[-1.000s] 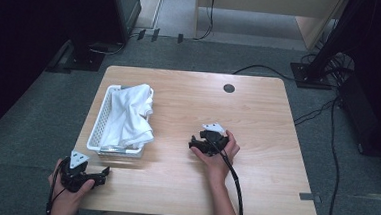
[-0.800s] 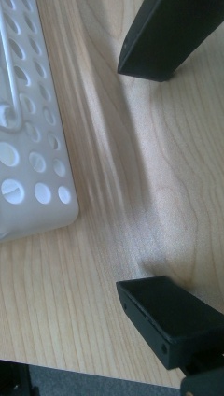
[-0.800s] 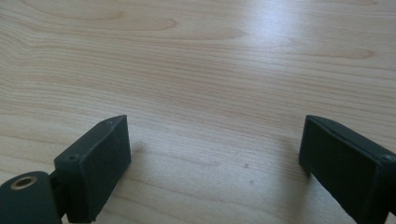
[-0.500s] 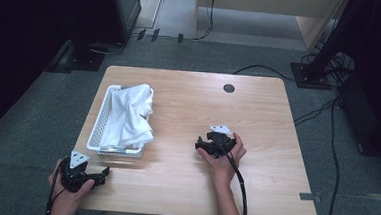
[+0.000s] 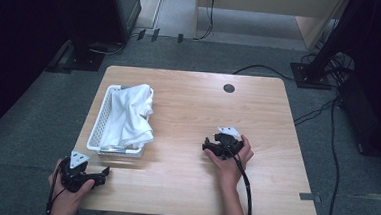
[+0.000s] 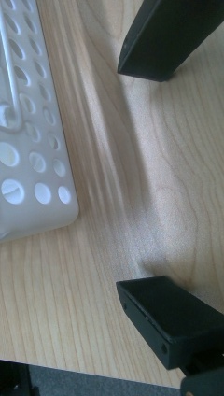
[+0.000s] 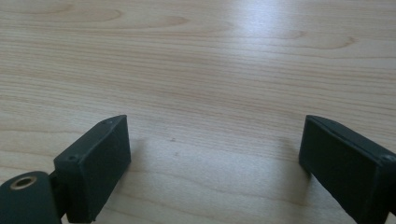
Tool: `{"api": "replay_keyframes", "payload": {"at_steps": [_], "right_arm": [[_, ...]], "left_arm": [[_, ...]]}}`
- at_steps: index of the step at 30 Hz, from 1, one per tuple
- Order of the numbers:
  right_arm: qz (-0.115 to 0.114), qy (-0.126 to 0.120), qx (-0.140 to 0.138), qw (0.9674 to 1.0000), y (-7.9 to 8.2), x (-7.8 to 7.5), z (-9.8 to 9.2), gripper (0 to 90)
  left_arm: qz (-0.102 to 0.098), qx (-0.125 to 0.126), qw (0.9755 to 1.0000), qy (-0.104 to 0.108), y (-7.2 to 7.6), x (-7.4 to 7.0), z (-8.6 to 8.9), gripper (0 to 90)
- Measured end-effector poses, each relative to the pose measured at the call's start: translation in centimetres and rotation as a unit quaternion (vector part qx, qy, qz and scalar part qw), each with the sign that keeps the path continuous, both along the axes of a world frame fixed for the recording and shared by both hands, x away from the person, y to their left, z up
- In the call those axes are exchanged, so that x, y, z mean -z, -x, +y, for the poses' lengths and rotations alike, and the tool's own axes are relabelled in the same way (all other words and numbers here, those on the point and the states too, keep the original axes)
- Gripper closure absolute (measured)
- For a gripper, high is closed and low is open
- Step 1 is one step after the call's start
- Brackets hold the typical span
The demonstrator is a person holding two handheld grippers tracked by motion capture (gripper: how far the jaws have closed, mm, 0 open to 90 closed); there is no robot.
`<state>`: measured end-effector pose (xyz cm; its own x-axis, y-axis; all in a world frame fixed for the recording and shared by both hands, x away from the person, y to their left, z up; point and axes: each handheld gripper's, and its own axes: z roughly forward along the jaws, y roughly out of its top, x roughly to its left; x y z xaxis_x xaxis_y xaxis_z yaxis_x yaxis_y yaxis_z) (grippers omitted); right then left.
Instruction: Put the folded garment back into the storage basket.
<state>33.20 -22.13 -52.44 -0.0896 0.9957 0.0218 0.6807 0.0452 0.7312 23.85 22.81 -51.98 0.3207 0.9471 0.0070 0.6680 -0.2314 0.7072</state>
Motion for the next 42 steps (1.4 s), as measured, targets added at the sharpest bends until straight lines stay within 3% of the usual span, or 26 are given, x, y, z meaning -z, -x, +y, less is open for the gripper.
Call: {"api": "replay_keyframes", "payload": {"at_steps": [42], "right_arm": [[0.0, 0.0, 0.045, 0.999, 1.9, 0.0, -5.7, 8.4]], "left_arm": [[-0.001, 0.0, 1.0, 0.0, 0.0, 0.0, 0.0, 0.0]]}}
